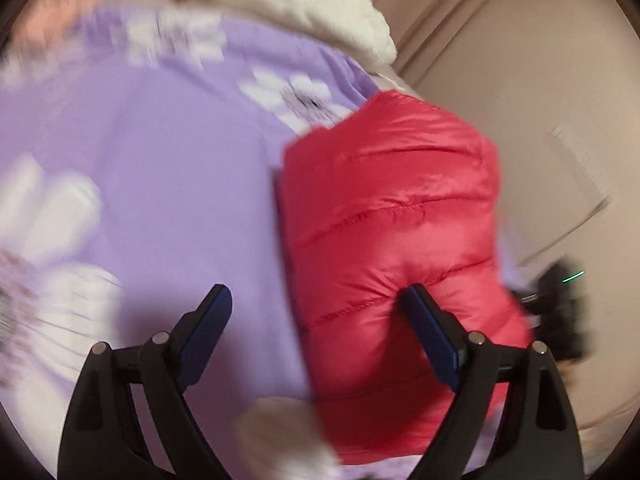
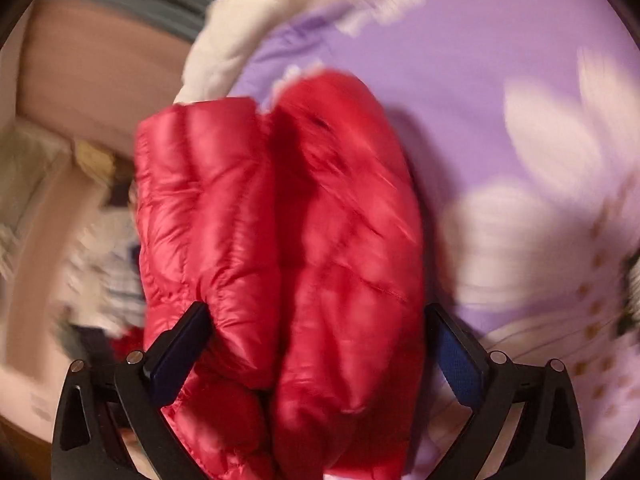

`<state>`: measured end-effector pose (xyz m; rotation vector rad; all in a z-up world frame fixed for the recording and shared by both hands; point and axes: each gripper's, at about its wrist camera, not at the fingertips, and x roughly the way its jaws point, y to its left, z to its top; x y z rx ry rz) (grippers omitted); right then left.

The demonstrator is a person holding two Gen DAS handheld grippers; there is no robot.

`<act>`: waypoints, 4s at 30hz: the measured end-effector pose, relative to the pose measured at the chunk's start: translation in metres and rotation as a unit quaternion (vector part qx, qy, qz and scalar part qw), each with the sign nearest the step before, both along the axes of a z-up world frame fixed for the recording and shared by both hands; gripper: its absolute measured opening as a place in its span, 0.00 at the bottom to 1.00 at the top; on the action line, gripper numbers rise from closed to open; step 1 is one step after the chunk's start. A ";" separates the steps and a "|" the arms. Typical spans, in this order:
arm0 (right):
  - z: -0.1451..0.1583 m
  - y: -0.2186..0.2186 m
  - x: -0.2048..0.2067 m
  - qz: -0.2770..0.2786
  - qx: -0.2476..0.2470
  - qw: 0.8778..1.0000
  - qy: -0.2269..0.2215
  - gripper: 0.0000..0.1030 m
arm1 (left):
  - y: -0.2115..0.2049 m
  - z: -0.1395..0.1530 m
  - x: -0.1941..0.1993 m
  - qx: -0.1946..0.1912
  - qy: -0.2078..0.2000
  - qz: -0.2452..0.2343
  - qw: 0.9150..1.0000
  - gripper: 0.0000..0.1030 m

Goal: Fold large clothes

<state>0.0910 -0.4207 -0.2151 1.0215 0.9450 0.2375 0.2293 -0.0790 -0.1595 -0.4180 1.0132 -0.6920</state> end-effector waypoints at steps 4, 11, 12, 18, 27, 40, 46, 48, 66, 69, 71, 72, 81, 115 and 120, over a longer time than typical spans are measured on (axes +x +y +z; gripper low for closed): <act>0.001 0.006 0.003 0.017 -0.020 1.000 -0.015 0.99 | -0.020 -0.038 0.015 -0.124 0.115 -0.087 0.982 0.89; -0.006 0.003 0.017 0.014 -0.011 0.997 -0.078 0.64 | -0.050 -0.030 0.007 -0.070 0.053 -0.070 0.994 0.83; -0.010 0.000 0.016 0.002 0.009 0.997 -0.083 0.57 | -0.051 -0.028 0.006 -0.064 0.045 -0.063 0.995 0.82; 0.030 0.030 0.008 0.020 -0.110 0.988 -0.108 0.44 | -0.048 0.002 -0.014 -0.016 -0.020 -0.045 0.999 0.75; 0.060 0.139 0.069 0.122 -0.082 0.973 -0.179 0.42 | 0.071 0.039 -0.037 0.018 -0.103 0.088 0.991 0.75; 0.039 0.204 0.096 0.133 -0.122 0.977 -0.112 0.69 | 0.146 0.034 -0.034 0.089 -0.084 0.188 0.974 0.74; 0.074 0.189 0.075 0.100 -0.200 0.968 -0.118 0.77 | 0.151 0.065 -0.063 0.141 -0.145 0.210 0.957 0.74; 0.085 0.189 0.070 0.105 -0.207 0.965 -0.124 0.78 | 0.146 0.058 -0.060 0.142 -0.122 0.204 0.961 0.74; 0.213 0.210 -0.040 0.060 -0.315 0.915 -0.247 0.98 | 0.177 0.167 -0.173 0.039 -0.205 0.241 0.948 1.00; 0.224 0.213 -0.057 0.044 -0.321 0.907 -0.270 0.99 | 0.173 0.177 -0.186 0.043 -0.224 0.240 0.944 1.00; 0.227 0.216 -0.063 0.051 -0.323 0.903 -0.279 0.99 | 0.177 0.179 -0.188 0.037 -0.225 0.238 0.944 1.00; 0.228 0.217 -0.064 0.054 -0.325 0.901 -0.282 0.99 | 0.176 0.181 -0.191 0.038 -0.229 0.239 0.943 1.00; 0.230 0.229 -0.071 0.068 -0.338 0.893 -0.289 0.99 | 0.178 0.195 -0.217 0.035 -0.253 0.250 0.934 1.00; 0.228 0.209 -0.068 0.024 -0.342 0.901 -0.267 0.99 | 0.142 0.183 -0.197 0.135 -0.232 0.259 0.928 1.00; 0.228 0.209 -0.067 0.024 -0.342 0.900 -0.268 0.99 | 0.139 0.182 -0.198 0.136 -0.238 0.263 0.925 1.00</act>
